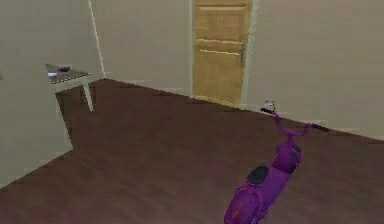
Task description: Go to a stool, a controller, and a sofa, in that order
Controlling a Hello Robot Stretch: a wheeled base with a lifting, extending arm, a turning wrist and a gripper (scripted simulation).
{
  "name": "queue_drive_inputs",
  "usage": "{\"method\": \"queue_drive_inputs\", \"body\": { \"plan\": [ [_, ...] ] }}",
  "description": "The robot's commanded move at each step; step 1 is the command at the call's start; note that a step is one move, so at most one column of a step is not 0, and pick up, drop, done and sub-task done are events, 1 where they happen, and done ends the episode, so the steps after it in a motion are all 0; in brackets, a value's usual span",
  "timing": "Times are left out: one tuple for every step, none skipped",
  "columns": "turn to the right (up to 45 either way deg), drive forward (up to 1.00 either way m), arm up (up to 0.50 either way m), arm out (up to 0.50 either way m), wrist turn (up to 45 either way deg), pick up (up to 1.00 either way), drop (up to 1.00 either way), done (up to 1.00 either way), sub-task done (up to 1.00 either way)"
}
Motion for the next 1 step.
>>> {"method": "queue_drive_inputs", "body": {
  "plan": [
    [-6.0,0.00,0.00,0.00,0.0,0.00,0.00,0.00,0.00]
  ]
}}
